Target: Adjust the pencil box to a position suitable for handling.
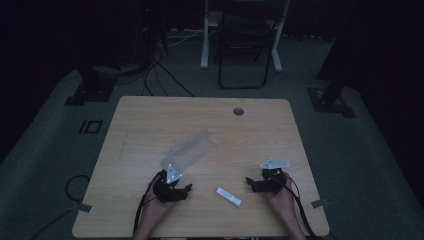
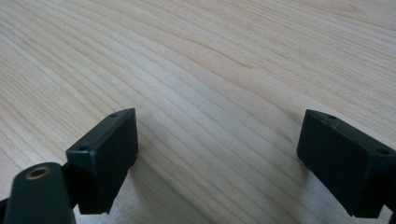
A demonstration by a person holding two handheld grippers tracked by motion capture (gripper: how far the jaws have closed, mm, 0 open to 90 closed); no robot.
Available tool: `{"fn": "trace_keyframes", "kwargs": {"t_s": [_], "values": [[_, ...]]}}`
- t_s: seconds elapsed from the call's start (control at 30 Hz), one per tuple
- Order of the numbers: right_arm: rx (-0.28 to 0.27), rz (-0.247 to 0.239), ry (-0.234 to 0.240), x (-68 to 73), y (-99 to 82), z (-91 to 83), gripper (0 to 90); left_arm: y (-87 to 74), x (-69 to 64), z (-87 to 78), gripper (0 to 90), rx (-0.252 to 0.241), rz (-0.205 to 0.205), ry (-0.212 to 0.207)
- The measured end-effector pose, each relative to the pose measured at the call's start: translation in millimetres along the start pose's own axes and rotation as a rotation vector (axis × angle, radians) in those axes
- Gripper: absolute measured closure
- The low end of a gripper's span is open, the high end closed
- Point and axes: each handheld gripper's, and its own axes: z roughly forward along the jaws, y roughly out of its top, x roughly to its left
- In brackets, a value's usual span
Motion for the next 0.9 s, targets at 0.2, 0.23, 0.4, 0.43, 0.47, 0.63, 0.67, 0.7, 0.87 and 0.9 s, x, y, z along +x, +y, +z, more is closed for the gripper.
{"fn": "trace_keyframes", "kwargs": {"t_s": [0.2,0.23,0.4,0.43,0.47,0.63,0.67,0.7,0.87,0.9], "values": [[0.0,0.0,0.0,0.1,0.0,-0.1,12.5,-0.7,-1.4,-1.0,36.8,-0.008,0.01,-0.012],[0.0,0.001,0.0,0.2,0.0,-0.1,12.5,-0.7,-1.4,-1.0,39.9,-0.008,0.01,-0.012],[0.0,0.002,-0.001,0.3,0.0,-0.1,12.6,-1.6,-5.2,-3.4,48.2,-0.014,0.041,-0.03],[0.0,0.001,-0.001,0.2,0.0,-0.1,12.6,-1.1,-5.5,-4.1,48.4,-0.015,0.043,-0.037],[-0.001,0.002,0.0,0.3,0.0,-0.1,12.6,1.1,-4.8,-6.8,48.5,-0.019,0.055,-0.064],[0.0,0.001,-0.001,0.2,0.0,-0.1,12.6,8.7,-0.3,-16.6,49.2,-0.047,0.062,-0.077],[0.0,0.002,-0.001,0.2,0.0,-0.1,12.6,10.8,0.8,-19.1,49.7,-0.054,0.062,-0.07],[0.0,0.002,-0.001,0.2,0.0,-0.1,12.6,12.9,2.3,-21.9,49.7,-0.056,0.065,-0.062],[0.0,0.002,-0.001,0.2,0.0,-0.2,12.6,20.4,11.5,-31.5,51.4,-0.064,0.079,-0.04],[0.0,0.002,-0.001,0.3,0.0,-0.1,12.6,22.9,14.7,-34.1,50.9,-0.067,0.091,-0.039]]}}
